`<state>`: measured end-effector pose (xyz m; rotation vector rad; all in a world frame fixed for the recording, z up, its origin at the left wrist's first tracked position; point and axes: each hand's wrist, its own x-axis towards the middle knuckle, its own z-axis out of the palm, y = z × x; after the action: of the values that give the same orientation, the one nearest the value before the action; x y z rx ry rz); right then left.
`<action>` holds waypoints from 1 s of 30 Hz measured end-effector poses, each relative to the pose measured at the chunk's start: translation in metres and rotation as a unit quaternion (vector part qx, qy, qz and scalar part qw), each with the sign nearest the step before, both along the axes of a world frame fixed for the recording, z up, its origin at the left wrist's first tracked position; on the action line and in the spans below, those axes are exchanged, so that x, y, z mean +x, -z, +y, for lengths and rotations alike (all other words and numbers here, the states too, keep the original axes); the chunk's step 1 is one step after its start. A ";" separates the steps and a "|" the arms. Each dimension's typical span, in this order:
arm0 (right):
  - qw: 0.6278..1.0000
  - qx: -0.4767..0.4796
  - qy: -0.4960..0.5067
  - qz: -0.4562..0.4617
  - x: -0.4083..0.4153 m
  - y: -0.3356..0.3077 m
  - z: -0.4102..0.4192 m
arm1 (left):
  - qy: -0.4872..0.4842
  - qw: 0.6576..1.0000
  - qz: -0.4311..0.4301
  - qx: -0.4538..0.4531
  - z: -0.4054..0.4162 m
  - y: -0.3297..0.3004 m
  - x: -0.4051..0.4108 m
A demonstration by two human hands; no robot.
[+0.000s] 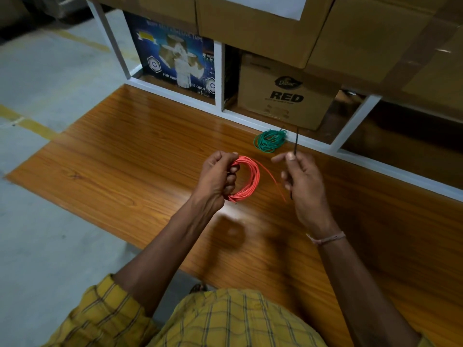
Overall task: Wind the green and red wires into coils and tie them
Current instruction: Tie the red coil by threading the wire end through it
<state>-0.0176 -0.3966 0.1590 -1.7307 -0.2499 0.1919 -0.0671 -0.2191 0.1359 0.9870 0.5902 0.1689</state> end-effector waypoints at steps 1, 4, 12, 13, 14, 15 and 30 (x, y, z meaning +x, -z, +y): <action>1.000 0.025 -0.008 0.006 -0.002 -0.009 0.001 | 0.001 1.000 0.005 0.005 0.000 -0.001 0.000; 0.997 0.043 -0.059 0.011 -0.007 -0.032 0.002 | 0.006 1.000 0.019 0.023 -0.001 -0.005 0.002; 0.986 -0.026 -0.150 -0.070 -0.005 -0.044 -0.005 | 0.019 0.998 0.043 0.044 0.001 -0.015 0.005; 0.984 -0.043 -0.152 -0.085 -0.003 -0.043 -0.006 | 0.018 0.998 0.044 0.048 0.002 -0.017 0.005; 0.981 -0.057 -0.157 -0.104 -0.002 -0.041 -0.008 | 0.016 0.997 0.044 0.053 0.002 -0.018 0.006; 0.976 -0.072 -0.162 -0.124 -0.001 -0.040 -0.009 | 0.014 0.997 0.044 0.056 0.003 -0.018 0.007; 0.922 -0.098 -0.218 -0.304 -0.001 -0.030 -0.014 | 0.020 0.993 0.053 0.107 0.006 -0.019 0.011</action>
<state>-0.0189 -0.4109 0.1891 -1.8776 -1.1104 -0.0084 -0.0565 -0.2133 0.1552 1.2203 0.6592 0.1464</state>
